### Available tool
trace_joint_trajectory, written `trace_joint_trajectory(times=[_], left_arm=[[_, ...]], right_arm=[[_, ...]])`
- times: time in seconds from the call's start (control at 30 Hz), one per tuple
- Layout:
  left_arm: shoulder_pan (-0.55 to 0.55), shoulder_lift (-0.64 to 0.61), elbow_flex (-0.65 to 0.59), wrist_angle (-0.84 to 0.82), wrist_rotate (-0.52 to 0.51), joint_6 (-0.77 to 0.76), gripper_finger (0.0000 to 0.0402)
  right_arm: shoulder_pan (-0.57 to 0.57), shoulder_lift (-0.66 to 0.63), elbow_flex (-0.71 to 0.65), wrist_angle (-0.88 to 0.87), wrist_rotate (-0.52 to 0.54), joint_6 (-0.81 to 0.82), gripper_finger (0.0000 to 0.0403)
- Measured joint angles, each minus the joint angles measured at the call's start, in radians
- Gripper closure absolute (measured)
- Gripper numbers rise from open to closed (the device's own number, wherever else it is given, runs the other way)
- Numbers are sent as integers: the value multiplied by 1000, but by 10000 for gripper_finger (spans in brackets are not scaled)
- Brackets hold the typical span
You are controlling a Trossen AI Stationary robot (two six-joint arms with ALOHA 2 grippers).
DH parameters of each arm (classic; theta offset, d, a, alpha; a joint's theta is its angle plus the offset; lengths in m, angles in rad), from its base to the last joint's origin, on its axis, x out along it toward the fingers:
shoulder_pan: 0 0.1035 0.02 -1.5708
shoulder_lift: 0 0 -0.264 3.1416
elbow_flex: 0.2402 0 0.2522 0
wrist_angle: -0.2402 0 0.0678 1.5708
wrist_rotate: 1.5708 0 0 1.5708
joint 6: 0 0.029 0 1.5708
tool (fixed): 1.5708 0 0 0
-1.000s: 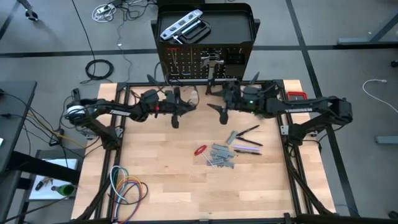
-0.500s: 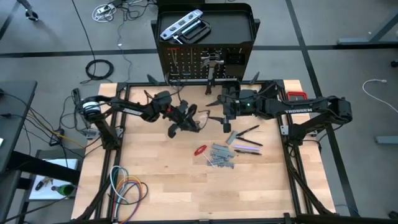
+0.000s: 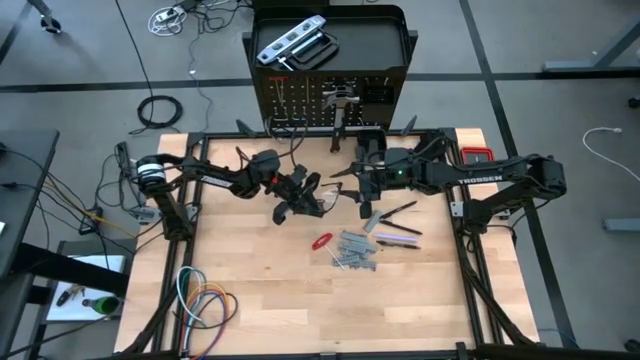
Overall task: Hang tools onto peg board
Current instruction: Hang the glasses onto the peg board
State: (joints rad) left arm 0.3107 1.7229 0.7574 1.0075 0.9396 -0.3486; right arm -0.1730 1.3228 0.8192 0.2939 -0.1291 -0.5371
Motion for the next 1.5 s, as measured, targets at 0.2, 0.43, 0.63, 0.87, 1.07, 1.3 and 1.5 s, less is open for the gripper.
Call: trace_joint_trajectory(times=[0.2,0.43,0.63,0.87,1.07,1.3,1.5], left_arm=[[0,0,0,-5,-5,0,359],[6,0,-2,-16,-156,1,341],[26,0,-2,-14,-241,6,272],[61,0,-2,-16,-406,99,196],[58,0,-2,-5,-597,223,165],[7,-1,-1,-4,-836,422,163],[-71,-1,-1,2,-1025,551,163]], right_arm=[[0,0,0,4,22,-18,309],[-3,-1,0,5,86,-24,379],[-1,-1,0,-20,169,-16,352],[2,-1,0,-37,267,3,379],[3,-8,0,-71,423,38,373],[5,-53,-1,-75,517,133,366],[4,-91,-1,-63,526,191,380]])
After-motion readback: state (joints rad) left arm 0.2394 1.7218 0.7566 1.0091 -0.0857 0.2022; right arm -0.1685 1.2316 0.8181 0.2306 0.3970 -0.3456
